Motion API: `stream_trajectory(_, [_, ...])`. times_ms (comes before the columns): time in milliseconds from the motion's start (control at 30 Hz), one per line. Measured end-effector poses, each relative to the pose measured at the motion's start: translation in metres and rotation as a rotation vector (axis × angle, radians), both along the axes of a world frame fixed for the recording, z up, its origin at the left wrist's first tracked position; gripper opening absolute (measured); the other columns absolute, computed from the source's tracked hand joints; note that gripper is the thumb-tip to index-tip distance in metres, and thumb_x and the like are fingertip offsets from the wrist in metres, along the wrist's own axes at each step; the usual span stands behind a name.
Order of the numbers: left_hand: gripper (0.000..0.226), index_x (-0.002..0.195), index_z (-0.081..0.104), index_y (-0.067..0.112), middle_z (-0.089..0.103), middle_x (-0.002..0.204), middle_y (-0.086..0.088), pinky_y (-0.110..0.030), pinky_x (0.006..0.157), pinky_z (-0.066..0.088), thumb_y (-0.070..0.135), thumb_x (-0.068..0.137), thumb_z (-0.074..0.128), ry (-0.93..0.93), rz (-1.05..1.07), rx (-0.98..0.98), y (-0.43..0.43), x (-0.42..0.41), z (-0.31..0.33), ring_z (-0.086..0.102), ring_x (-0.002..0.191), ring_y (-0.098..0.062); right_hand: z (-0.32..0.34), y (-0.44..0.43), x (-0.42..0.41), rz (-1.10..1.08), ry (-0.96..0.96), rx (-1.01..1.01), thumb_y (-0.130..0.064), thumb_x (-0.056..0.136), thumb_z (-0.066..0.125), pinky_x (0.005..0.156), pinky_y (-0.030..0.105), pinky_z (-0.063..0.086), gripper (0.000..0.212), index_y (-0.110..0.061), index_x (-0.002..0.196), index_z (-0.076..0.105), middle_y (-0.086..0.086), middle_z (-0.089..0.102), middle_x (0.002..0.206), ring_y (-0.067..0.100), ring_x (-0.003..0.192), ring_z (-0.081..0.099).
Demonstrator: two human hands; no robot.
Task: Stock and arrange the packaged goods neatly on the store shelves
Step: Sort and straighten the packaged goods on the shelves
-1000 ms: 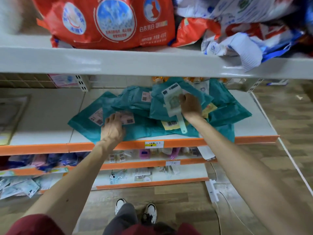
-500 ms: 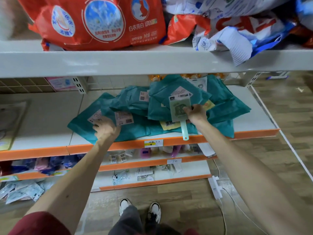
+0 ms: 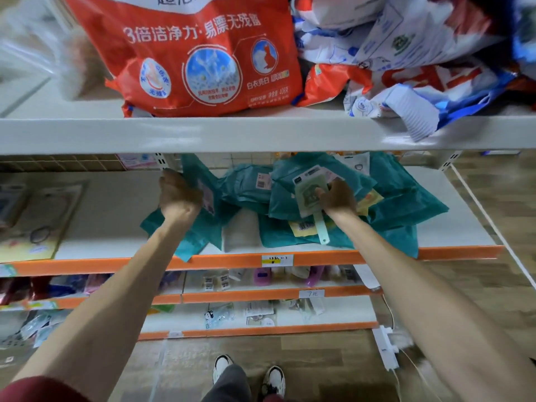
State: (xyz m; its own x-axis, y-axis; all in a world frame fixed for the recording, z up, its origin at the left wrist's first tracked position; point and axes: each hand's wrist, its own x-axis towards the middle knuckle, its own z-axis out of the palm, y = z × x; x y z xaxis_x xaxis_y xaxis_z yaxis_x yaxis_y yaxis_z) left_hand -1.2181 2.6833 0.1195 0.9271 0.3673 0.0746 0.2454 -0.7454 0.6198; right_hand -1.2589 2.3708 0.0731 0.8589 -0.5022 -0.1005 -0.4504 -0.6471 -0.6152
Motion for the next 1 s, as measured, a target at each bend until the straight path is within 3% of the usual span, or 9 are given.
stream_trajectory(100, [0.040, 0.131, 0.037, 0.001, 0.046, 0.129, -0.021, -0.049, 0.069, 0.047, 0.013, 0.095, 0.050, -0.117, -0.126, 0.299, -0.028, -0.017, 0.018, 0.060, 0.100, -0.044, 0.000, 0.003, 0.006, 0.003, -0.010, 0.020, -0.031, 0.095, 0.057, 0.060, 0.027, 0.046, 0.031, -0.002, 0.104, 0.066, 0.014, 0.071, 0.100, 0.025, 0.084, 0.067])
stream_trajectory(233, [0.029, 0.104, 0.055, 0.000, 0.057, 0.097, -0.020, -0.033, 0.043, 0.036, 0.004, 0.078, 0.069, -0.140, -0.389, 0.470, -0.051, -0.037, -0.019, 0.062, 0.075, -0.036, -0.006, 0.005, 0.008, 0.002, -0.076, 0.039, -0.027, 0.095, 0.059, 0.062, 0.033, 0.058, 0.027, -0.002, 0.101, 0.064, 0.013, 0.071, 0.098, 0.022, 0.077, 0.068])
stream_trajectory(300, [0.041, 0.109, 0.055, -0.002, 0.058, 0.101, -0.021, -0.033, 0.045, 0.042, 0.002, 0.071, 0.068, -0.010, -0.492, 0.535, -0.059, -0.047, -0.043, 0.062, 0.083, -0.037, -0.012, 0.004, 0.005, -0.007, -0.081, 0.055, -0.025, 0.095, 0.058, 0.057, 0.027, 0.056, 0.025, -0.003, 0.104, 0.065, 0.009, 0.071, 0.100, 0.019, 0.074, 0.068])
stream_trajectory(433, [0.049, 0.124, 0.042, 0.006, 0.048, 0.120, -0.015, -0.041, 0.072, 0.050, 0.032, 0.089, 0.062, 0.281, -0.565, 0.445, -0.070, -0.057, -0.073, 0.055, 0.106, -0.034, -0.024, 0.001, 0.002, -0.016, -0.070, 0.079, -0.027, 0.096, 0.056, 0.063, 0.034, 0.060, 0.024, -0.008, 0.107, 0.064, 0.007, 0.072, 0.103, 0.018, 0.075, 0.069])
stream_trajectory(567, [0.070, 0.135, 0.039, 0.000, 0.043, 0.134, -0.027, -0.045, 0.088, 0.046, 0.050, 0.090, 0.057, 0.247, -0.380, 0.327, -0.050, -0.038, -0.079, 0.050, 0.114, -0.043, -0.027, -0.002, 0.001, 0.001, -0.088, 0.081, -0.026, 0.096, 0.055, 0.060, 0.029, 0.059, 0.025, -0.011, 0.114, 0.063, 0.004, 0.071, 0.105, 0.017, 0.075, 0.069])
stream_trajectory(667, [0.105, 0.143, 0.028, 0.006, 0.035, 0.138, -0.024, -0.050, 0.096, 0.041, 0.067, 0.069, 0.070, 0.374, -0.197, 0.220, -0.022, -0.010, -0.089, 0.040, 0.122, -0.042, -0.027, -0.001, 0.001, 0.008, -0.108, 0.071, -0.025, 0.096, 0.056, 0.059, 0.026, 0.058, 0.024, -0.012, 0.114, 0.063, 0.003, 0.071, 0.106, 0.014, 0.075, 0.069])
stream_trajectory(767, [0.124, 0.141, 0.030, 0.034, 0.040, 0.131, -0.014, -0.057, 0.093, 0.041, 0.093, 0.036, 0.060, 0.501, -0.199, 0.189, 0.014, 0.037, -0.137, 0.040, 0.119, -0.042, -0.028, -0.001, 0.002, 0.011, -0.106, 0.069, -0.024, 0.095, 0.056, 0.060, 0.027, 0.059, 0.024, -0.011, 0.114, 0.063, 0.004, 0.071, 0.106, 0.016, 0.077, 0.069])
stream_trajectory(900, [0.073, 0.107, 0.059, 0.016, 0.058, 0.103, -0.012, -0.036, 0.079, 0.043, 0.063, 0.055, 0.081, 0.501, -0.248, 0.065, 0.012, 0.028, -0.090, 0.053, 0.095, -0.028, -0.026, -0.001, 0.001, 0.016, -0.089, 0.076, -0.025, 0.096, 0.056, 0.054, 0.021, 0.052, 0.027, -0.010, 0.118, 0.062, 0.005, 0.071, 0.108, 0.017, 0.073, 0.068])
stream_trajectory(1000, [0.030, 0.071, 0.059, 0.014, 0.065, 0.078, -0.006, -0.027, 0.055, 0.043, 0.035, 0.075, 0.081, 0.445, -0.260, -0.106, 0.008, 0.017, -0.070, 0.056, 0.064, -0.016, -0.020, 0.001, 0.002, 0.006, -0.070, 0.087, -0.025, 0.095, 0.057, 0.054, 0.022, 0.054, 0.030, -0.007, 0.119, 0.062, 0.006, 0.071, 0.108, 0.015, 0.069, 0.068])
